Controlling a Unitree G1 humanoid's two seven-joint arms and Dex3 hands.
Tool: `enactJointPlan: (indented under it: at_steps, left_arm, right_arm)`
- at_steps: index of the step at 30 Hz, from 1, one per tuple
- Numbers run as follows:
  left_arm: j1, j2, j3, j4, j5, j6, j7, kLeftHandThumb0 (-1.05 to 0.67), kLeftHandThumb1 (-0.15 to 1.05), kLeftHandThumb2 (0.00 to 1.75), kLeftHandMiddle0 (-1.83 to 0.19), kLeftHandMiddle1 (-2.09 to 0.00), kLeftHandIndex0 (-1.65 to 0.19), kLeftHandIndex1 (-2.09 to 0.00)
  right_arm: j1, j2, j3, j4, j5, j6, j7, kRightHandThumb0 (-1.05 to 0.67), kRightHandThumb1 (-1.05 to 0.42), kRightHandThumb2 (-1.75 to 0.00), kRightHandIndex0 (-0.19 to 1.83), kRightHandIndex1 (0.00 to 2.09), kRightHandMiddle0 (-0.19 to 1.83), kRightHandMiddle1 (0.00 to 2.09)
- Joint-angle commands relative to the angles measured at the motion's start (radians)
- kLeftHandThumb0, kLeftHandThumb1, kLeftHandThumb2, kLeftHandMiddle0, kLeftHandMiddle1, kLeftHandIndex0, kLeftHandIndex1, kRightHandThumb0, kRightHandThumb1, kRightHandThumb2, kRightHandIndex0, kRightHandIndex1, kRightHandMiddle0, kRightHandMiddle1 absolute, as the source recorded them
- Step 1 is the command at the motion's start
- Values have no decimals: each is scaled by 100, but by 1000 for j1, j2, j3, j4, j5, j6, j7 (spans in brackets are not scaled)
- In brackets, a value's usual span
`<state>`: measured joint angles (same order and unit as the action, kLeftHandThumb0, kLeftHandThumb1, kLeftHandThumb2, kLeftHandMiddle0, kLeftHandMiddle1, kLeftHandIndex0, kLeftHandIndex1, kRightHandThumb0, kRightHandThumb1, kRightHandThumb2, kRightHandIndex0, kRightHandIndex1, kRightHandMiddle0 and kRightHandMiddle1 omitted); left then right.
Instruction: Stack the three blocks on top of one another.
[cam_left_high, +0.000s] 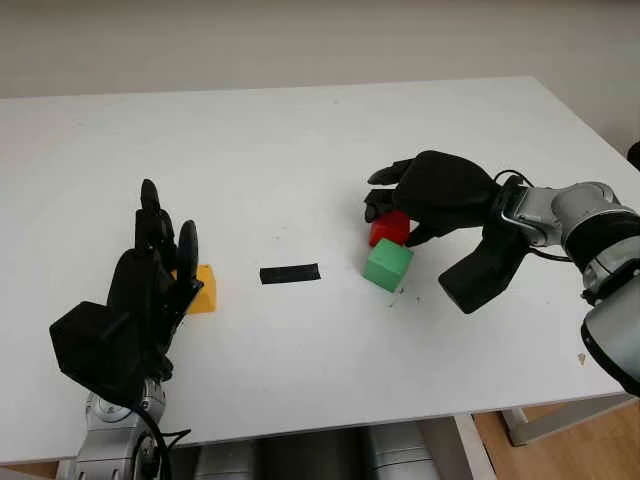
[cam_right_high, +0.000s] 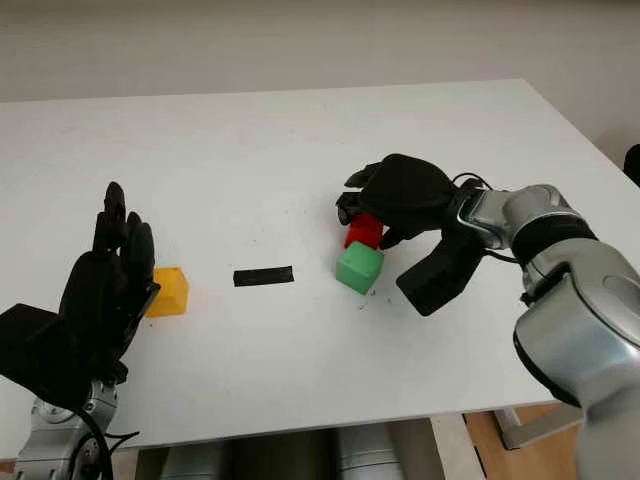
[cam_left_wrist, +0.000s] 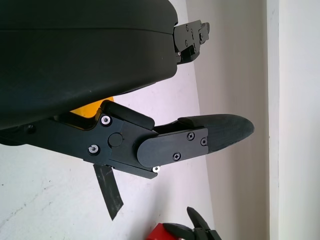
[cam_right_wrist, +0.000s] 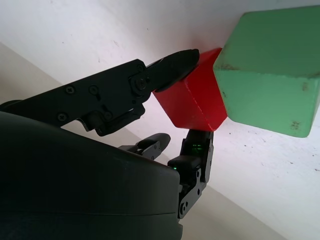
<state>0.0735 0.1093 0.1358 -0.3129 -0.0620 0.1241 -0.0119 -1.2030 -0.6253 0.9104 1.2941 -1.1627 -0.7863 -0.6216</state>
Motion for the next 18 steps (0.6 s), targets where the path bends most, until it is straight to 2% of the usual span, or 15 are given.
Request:
enactJointPlan:
  at_steps: [1,11,18]
  left_arm:
    - [-6,-7,-2,4,0,-9,1,-71,105,61,19,0,19,0]
    - [-4,-16,-4,7,5,-12,5,-71,105,60,19,0,19,0]
    - [0,-19,-3,5,2,-14,5,-71,105,61,19,0,19,0]
  right_arm:
    - [-2,-8,-4,7,9,3,15,-36,-99,-6,53,14,35,138]
    - [-17,-14,-5,-2,-1,50,15,-37,-97,-5,55,15,39,131]
    - [-21,-12,-121,6,134,44,70,-31,-90,-5,61,14,55,107]
